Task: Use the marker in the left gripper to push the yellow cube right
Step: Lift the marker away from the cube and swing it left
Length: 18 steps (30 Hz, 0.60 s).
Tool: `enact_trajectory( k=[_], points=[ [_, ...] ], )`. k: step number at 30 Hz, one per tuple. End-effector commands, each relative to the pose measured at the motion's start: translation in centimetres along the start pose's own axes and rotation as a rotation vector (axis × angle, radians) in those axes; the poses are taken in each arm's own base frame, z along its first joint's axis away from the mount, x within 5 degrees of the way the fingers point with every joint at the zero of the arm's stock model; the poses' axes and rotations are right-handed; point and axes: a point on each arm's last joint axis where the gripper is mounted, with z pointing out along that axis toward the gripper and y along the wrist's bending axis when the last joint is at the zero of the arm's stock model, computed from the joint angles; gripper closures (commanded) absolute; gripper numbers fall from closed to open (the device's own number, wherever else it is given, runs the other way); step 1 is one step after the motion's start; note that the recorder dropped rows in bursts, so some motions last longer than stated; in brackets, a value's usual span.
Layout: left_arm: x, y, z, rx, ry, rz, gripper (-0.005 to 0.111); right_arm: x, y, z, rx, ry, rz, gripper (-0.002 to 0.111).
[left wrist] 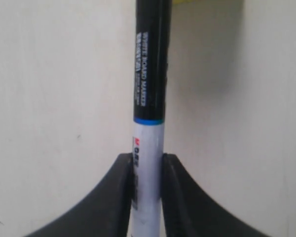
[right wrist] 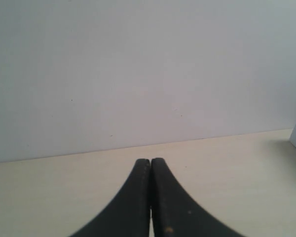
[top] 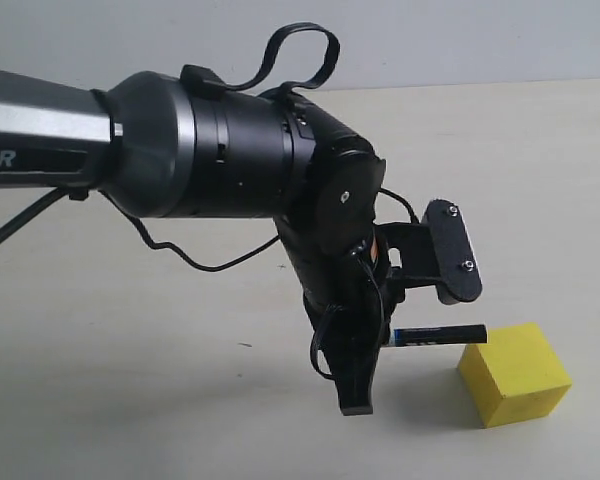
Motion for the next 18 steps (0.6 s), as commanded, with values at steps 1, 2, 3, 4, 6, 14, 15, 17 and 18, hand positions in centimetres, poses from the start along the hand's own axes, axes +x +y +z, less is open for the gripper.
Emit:
enact_trajectory(
  k=[1,2,3,4,6,14,15,17,18],
  points=[
    [1.1,0.9,-2.0,-0.004,0.022,-0.07,0.107,0.1,0.0,0.0,0.007,-0.008,-0.011,0.108],
    [1.4,1.1,-2.5,-0.005,0.024,-0.091,0.107,0.1,0.0,0.0,0.007,-0.008,-0.011,0.108],
    [1.7,1.4,-3.2,-0.01,0.027,-0.104,0.107,0.1,0.0,0.0,0.007,-0.008,-0.011,0.108],
    [2.0,1.5,-4.0,-0.017,0.037,-0.107,0.107,0.1,0.0,0.0,0.007,-0.008,-0.011,0.108],
    [2.9,2.1,-5.7,-0.053,0.067,-0.148,0.107,0.1,0.0,0.0,0.007,-0.008,-0.011,0.108],
    [9.1,2.3,-11.5,-0.186,0.022,-0.36,0.107,0.1,-0.1,0.0,0.007,-0.005,-0.011,0.108],
    [10.0,1.9,-12.4,-0.22,-0.027,-0.387,0.107,0.1,-0.1,0.0,0.007,-0.005,-0.011,0.108],
    [11.6,0.9,-13.0,-0.249,-0.067,-0.411,0.107,0.1,-0.1,0.0,0.007,-0.005,-0.011,0.108],
    [12.5,0.0,-13.0,-0.26,-0.083,-0.414,0.107,0.1,-0.1,0.0,0.007,-0.005,-0.011,0.108]
  ],
)
